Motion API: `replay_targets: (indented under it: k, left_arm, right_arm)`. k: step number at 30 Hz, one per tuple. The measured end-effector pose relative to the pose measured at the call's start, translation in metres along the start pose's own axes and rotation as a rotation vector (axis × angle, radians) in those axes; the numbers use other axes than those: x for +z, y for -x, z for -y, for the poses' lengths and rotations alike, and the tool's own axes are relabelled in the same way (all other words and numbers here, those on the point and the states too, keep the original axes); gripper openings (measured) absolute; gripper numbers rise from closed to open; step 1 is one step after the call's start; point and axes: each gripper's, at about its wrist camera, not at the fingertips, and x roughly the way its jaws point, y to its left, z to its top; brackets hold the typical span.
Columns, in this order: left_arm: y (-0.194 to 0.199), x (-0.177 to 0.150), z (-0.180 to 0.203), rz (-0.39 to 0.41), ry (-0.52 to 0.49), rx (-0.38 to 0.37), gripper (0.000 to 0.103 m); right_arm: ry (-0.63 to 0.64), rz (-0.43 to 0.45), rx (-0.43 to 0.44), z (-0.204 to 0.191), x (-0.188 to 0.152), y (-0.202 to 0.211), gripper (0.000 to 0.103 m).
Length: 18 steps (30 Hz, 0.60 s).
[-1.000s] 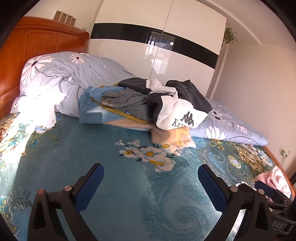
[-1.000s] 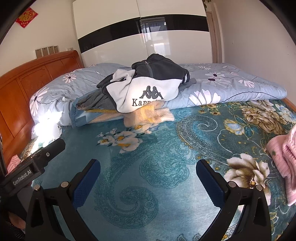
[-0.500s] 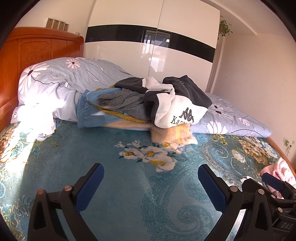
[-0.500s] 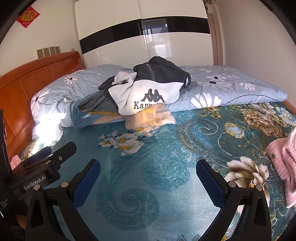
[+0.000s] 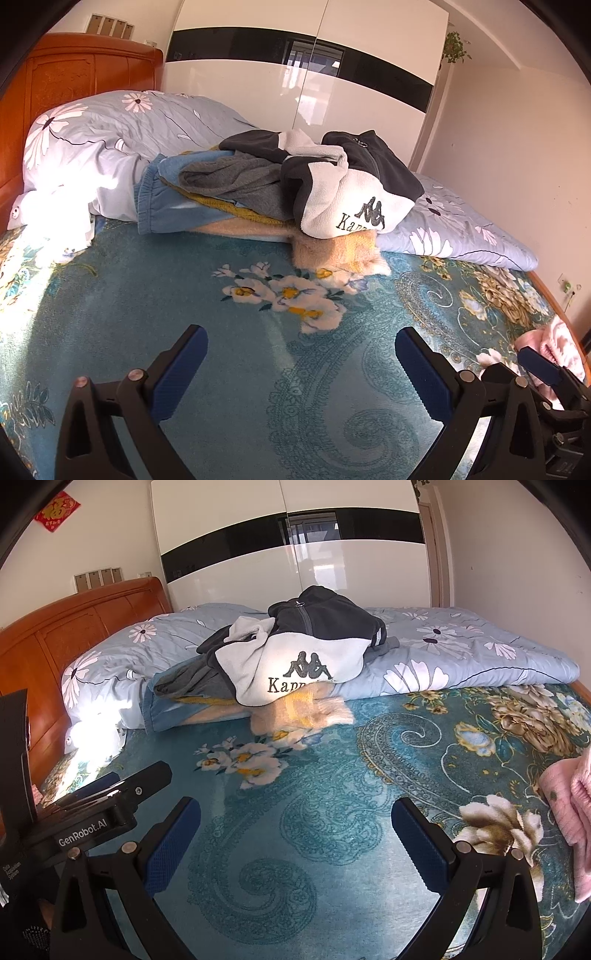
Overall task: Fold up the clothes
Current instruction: 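Grasp the black-and-white Kappa jacket with the left gripper and lift it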
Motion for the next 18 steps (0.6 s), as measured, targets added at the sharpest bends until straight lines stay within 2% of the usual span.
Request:
replay_targets:
  k: [5,8,10,12,15,18]
  left_arm:
    - [-0.013,0.002,0.003,-0.026,0.007,-0.027,0.103]
    - [-0.020,0.010,0.006,-0.013,-0.007,-0.019,0.103]
    - [-0.027,0.025,0.005,0.017,-0.012,-0.019,0.103]
    - [-0.041,0.047,0.007,0.061,-0.033,0.014,0.103]
    - [-0.070,0.087,0.008,0.077,-0.024,-0.016,0.103]
    - [-0.105,0.121,0.017,0.078,-0.083,0.025,0.103]
  right_arm:
    - [0.002,-0.004,0.006,0.003,0.003,-0.007,0.103]
    - [0.001,-0.004,0.004,0.006,0.003,-0.011,0.103]
    - [-0.006,-0.012,0.000,0.010,0.001,-0.014,0.103]
    - [-0.021,-0.030,-0.005,0.015,-0.003,-0.018,0.103]
    - [-0.039,-0.044,-0.011,0.022,-0.009,-0.021,0.103]
    - [-0.046,-0.046,-0.023,0.029,-0.011,-0.019,0.103]
